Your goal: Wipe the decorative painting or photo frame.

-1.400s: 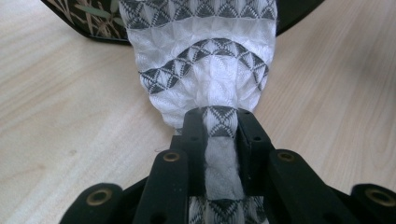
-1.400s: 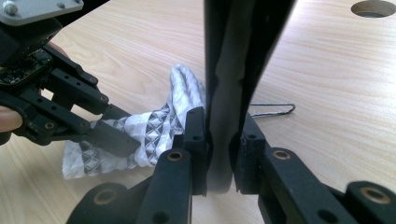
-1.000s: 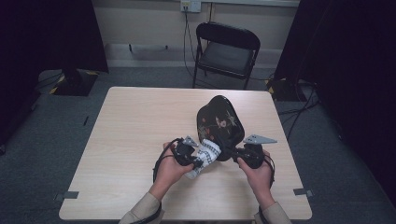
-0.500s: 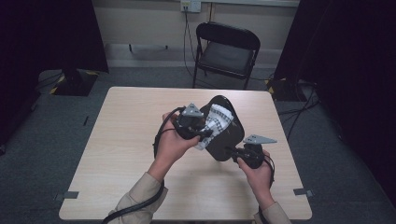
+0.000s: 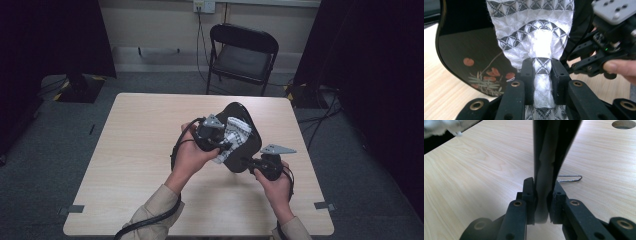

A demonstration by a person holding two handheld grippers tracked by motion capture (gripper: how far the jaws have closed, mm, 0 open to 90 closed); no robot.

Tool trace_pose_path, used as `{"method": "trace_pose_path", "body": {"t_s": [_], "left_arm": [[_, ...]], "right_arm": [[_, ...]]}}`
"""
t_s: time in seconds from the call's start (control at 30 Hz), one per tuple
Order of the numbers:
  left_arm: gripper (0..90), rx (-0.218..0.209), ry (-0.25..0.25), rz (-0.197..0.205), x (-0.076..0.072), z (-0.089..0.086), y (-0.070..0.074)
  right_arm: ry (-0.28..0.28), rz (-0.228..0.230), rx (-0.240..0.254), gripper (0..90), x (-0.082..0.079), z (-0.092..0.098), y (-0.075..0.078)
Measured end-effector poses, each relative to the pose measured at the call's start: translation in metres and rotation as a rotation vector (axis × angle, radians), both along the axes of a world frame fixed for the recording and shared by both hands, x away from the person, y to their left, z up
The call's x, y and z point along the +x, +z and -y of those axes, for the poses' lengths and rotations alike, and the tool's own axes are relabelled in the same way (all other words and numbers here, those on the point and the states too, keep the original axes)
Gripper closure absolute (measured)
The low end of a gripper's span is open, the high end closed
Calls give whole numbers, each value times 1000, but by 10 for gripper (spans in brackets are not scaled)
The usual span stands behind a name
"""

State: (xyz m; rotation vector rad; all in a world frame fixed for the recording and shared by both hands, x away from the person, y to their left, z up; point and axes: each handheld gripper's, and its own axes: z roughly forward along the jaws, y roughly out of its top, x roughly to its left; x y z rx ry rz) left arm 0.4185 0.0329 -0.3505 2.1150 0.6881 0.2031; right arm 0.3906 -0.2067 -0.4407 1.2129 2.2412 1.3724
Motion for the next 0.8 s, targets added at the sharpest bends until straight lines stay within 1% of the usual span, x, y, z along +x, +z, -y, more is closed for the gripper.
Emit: {"method": "trace_pose_path", "body": {"t_s": [0.07, 0.17, 0.33, 0.47, 0.5, 0.8], "left_arm": [[756, 10, -2, -3, 0, -1, -5], [756, 17, 4, -17, -1, -2, -14], [756, 20, 9, -42, -2, -3, -32], [756, 37, 11, -67, -3, -5, -46], [756, 31, 16, -71, -3, -4, -51], [756, 52, 22, -117, -7, -7, -80]], "right_arm": [[-1, 0, 0, 787, 0, 0, 0], [0, 2, 0, 787, 0, 0, 0], [0, 0, 0, 787, 0, 0, 0], [-1, 0, 0, 787, 0, 0, 0], [0, 0, 1, 787, 0, 0, 0], [-2, -1, 3, 786, 0, 0, 0]]}}
